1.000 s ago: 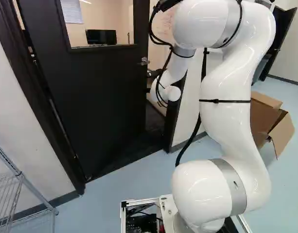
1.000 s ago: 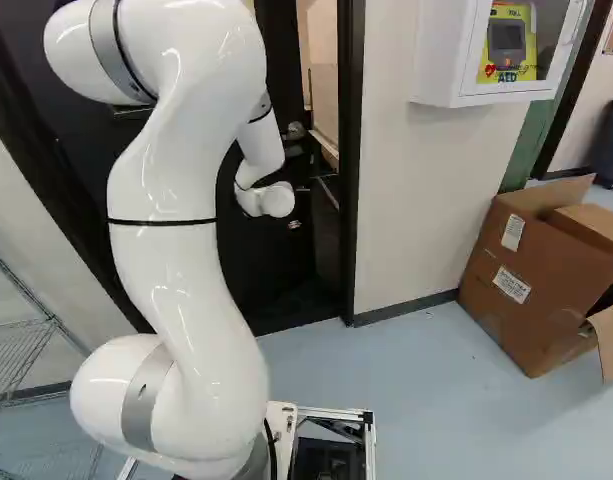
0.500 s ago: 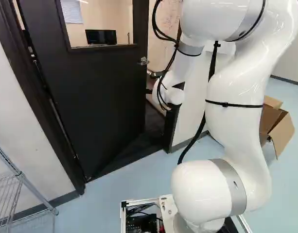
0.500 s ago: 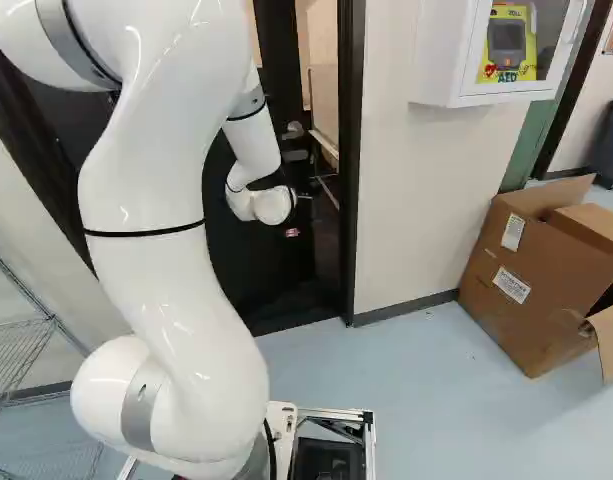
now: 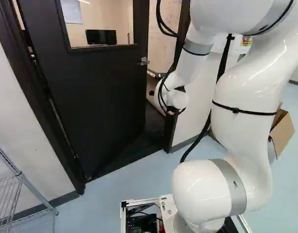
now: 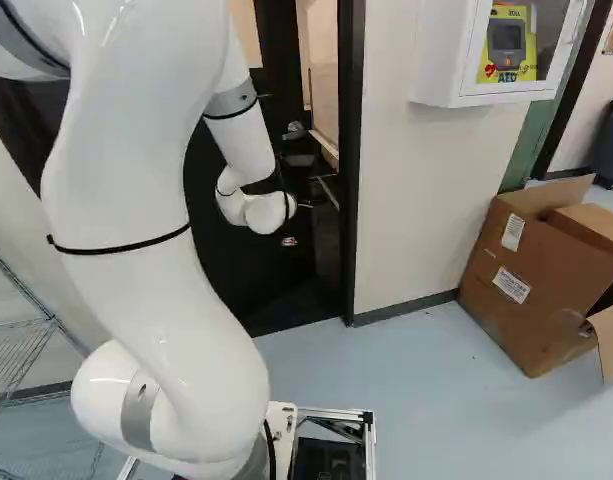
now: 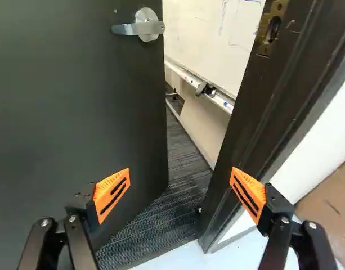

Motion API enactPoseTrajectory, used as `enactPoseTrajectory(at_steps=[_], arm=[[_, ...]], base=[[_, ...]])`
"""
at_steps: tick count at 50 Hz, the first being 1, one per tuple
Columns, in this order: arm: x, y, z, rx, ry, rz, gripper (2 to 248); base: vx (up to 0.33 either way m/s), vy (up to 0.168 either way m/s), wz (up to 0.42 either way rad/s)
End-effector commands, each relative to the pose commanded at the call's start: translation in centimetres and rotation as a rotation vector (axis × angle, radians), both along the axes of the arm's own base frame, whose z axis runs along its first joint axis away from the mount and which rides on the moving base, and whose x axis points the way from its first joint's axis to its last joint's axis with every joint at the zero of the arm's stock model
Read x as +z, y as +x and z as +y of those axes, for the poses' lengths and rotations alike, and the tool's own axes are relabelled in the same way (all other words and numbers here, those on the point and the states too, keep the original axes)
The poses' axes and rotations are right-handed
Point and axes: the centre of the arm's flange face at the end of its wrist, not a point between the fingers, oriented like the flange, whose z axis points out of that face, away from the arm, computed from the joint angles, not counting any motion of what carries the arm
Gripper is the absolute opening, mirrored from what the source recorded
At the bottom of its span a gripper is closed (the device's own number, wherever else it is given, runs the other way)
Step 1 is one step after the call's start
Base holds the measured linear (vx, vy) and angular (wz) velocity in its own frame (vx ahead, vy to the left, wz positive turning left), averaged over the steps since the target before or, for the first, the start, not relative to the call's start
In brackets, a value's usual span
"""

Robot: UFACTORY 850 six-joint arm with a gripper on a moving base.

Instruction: Open the door and move inside

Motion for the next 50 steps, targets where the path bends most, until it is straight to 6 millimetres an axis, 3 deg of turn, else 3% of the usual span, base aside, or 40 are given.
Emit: enactPoseTrajectory(at_steps=[50], arm=[[0.2,-10.0,-1.2,-0.096,0.025,0.017,247]], base=[[0.000,0.000,0.000]])
